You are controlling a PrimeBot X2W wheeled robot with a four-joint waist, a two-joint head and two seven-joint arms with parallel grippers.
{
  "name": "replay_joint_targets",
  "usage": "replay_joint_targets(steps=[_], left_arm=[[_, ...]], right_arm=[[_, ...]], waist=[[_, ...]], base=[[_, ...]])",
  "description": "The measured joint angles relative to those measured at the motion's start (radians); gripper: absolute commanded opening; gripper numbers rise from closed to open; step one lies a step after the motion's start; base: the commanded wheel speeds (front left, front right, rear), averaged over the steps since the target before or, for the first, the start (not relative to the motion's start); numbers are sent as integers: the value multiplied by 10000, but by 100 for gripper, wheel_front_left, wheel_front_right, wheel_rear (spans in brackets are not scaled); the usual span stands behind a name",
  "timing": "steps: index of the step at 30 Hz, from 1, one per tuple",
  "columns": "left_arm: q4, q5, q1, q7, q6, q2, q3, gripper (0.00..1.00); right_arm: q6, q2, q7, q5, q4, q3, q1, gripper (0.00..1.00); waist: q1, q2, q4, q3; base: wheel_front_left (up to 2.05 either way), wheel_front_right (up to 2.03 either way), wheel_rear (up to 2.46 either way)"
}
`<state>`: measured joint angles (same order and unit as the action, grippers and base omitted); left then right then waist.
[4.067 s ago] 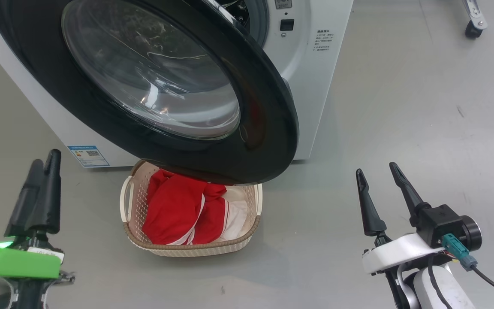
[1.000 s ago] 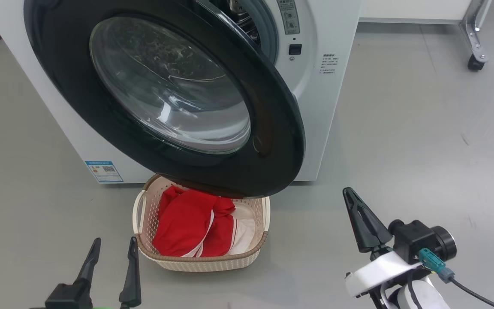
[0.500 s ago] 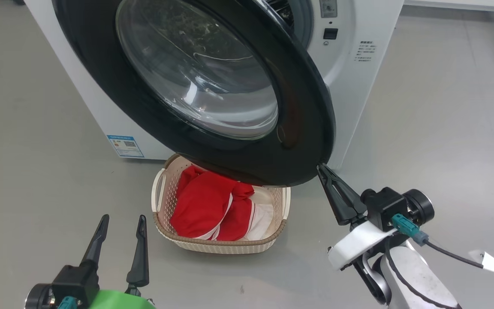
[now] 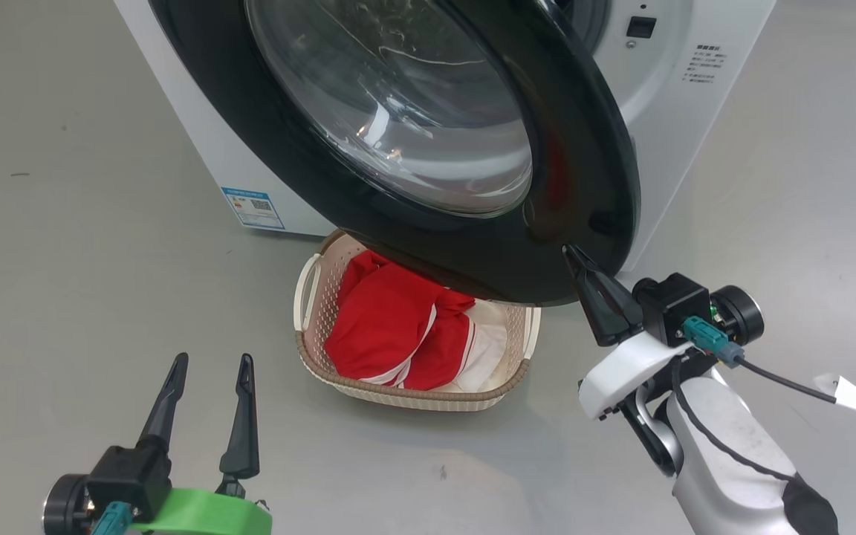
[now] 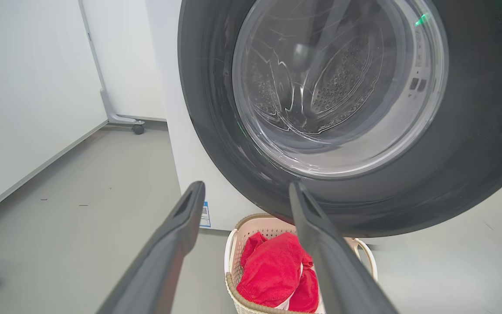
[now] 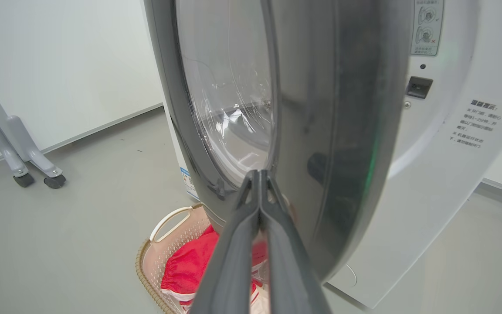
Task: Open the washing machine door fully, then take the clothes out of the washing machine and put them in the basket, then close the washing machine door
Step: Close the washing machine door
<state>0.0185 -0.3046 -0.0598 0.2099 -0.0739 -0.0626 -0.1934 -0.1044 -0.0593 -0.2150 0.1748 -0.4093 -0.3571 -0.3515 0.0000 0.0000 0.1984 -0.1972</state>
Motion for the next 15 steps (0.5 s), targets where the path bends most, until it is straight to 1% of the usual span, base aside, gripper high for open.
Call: replay_joint_targets(steps=[12,15], left_arm=[[-73,157,341,128,-12,44,33,100],[-73,157,383,165,-13,48,35,100]], right_arm=[[-21,0,-31,98,-677,247,-824,0],[-77,2,-42,100,-771,320,-961,0]], waist=[[0,0,93,-415],[0,0,93,-480]], base=[[0,0,0],[0,0,0]])
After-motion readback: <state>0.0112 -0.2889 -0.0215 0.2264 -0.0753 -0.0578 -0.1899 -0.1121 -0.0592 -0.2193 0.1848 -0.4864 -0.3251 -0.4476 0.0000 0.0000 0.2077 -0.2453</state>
